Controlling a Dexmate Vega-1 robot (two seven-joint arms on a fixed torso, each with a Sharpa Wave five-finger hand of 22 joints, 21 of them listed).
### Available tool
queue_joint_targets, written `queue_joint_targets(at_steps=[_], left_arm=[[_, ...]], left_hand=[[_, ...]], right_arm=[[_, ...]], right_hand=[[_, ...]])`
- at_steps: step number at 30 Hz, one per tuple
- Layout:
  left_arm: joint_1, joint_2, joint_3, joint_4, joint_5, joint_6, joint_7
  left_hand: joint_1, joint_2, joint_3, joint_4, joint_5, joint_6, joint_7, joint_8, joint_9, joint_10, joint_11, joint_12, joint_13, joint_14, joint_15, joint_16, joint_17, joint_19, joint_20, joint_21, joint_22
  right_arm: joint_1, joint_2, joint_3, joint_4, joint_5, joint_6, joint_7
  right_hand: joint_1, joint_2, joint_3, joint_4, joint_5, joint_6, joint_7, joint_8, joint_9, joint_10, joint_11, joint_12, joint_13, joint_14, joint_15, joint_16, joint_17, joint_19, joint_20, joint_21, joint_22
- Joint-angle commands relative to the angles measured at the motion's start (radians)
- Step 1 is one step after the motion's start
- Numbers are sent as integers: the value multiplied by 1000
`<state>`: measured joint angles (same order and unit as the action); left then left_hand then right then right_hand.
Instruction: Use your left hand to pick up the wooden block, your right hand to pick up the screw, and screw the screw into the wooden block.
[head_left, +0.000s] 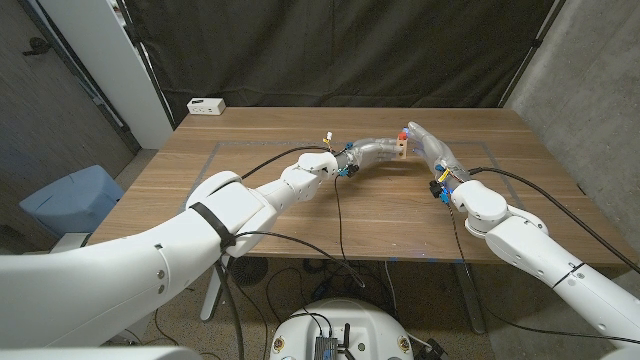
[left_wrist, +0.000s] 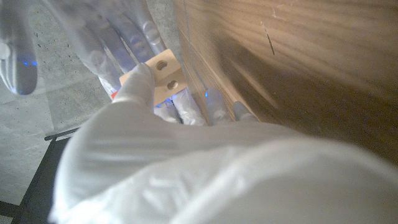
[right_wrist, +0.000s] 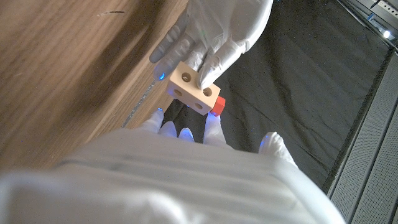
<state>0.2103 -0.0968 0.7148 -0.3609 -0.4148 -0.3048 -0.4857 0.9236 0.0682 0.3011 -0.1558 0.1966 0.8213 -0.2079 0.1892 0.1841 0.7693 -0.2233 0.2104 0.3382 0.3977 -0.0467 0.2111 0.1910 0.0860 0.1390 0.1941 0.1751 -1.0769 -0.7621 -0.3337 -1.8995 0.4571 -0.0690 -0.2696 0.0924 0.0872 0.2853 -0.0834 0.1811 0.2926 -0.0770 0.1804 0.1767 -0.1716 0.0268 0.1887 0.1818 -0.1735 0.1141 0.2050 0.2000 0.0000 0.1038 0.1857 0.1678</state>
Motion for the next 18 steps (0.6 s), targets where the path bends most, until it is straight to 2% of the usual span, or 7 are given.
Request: queue_joint_targets(at_steps=[1,18], left_arm=[[-6,-3,4,2,2,15,12],[-13,-7,9,4,3,38,33]], left_hand=[[-4,6,5,3,8,21,6,9,5,5,4,7,2,3,-56,4,3,-3,3,5,4],[-3,5,5,3,8,22,7,9,5,5,4,7,2,3,-56,4,2,-3,3,5,4]], right_arm=[[-8,-3,3,-13,-2,-3,-1],[-24,-8,7,-30,-1,-8,-3]], right_hand=[[-4,-4,9,-1,5,5,-1,3,2,-23,6,4,2,-77,5,0,3,6,1,6,3],[-4,-4,10,-1,5,6,-1,4,2,-23,7,4,2,-77,5,0,3,8,1,6,3]])
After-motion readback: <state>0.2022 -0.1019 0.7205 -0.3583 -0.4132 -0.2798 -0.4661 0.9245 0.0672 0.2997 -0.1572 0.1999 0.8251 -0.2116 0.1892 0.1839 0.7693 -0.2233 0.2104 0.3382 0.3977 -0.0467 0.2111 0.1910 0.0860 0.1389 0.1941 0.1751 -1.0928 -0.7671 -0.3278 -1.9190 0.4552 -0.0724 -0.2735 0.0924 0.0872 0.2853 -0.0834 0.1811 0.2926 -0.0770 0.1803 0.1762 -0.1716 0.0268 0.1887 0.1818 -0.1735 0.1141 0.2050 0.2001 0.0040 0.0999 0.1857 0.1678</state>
